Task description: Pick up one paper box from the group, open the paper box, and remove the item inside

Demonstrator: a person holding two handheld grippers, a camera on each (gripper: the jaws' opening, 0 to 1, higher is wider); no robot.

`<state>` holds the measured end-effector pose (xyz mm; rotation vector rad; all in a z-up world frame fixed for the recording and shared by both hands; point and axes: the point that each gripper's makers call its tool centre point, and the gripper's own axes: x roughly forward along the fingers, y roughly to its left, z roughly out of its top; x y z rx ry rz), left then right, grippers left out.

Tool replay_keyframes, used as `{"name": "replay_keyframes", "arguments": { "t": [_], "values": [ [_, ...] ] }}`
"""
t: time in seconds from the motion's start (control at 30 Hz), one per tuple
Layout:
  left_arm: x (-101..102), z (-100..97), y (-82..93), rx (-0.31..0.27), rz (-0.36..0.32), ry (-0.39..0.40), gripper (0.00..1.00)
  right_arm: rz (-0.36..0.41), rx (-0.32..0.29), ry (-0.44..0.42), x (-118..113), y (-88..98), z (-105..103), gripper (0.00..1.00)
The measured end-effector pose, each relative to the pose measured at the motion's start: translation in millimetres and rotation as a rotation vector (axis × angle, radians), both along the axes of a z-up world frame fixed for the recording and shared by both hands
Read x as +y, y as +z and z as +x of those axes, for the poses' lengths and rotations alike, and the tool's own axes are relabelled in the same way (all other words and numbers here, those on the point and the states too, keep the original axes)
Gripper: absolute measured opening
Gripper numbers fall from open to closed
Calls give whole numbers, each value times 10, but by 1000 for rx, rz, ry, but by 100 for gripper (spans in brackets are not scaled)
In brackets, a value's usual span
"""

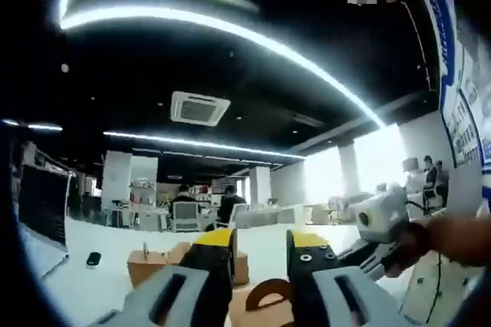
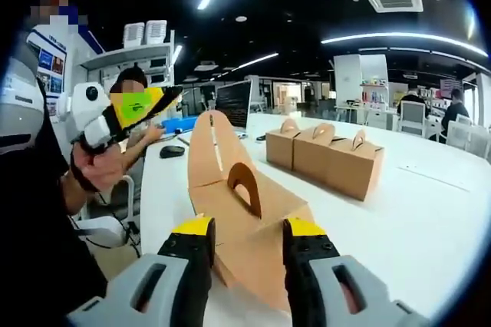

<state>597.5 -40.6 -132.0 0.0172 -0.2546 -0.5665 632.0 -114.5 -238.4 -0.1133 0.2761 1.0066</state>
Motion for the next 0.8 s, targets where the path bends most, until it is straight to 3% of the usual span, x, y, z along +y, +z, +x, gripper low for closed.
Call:
{"name": "replay_keyframes", "arguments": {
  "t": [0.07,0.17,0.23,0.27,0.37,0.57,0.67,0.8],
  "values": [
    [-91,137,-94,28,58,-30,19,2,0,-3,-2,0,2,36],
    [74,392,-165,93,32,35,15,-1,-2,-4,-2,0,3,36],
    [272,512,-236,136,-6,127,5,-2,-1,-3,-1,0,4,36],
    [328,540,-278,162,-23,151,5,-2,-1,-2,-2,-1,7,36],
    [455,623,-544,273,-22,184,4,-1,0,1,0,-3,8,36],
    [452,662,-900,392,-30,143,4,7,4,12,6,-10,18,36],
    [356,606,-1118,471,-49,98,4,14,8,18,11,-14,24,36],
    [364,591,-1173,488,-82,101,4,16,11,21,18,-18,27,36]
  ]
}}
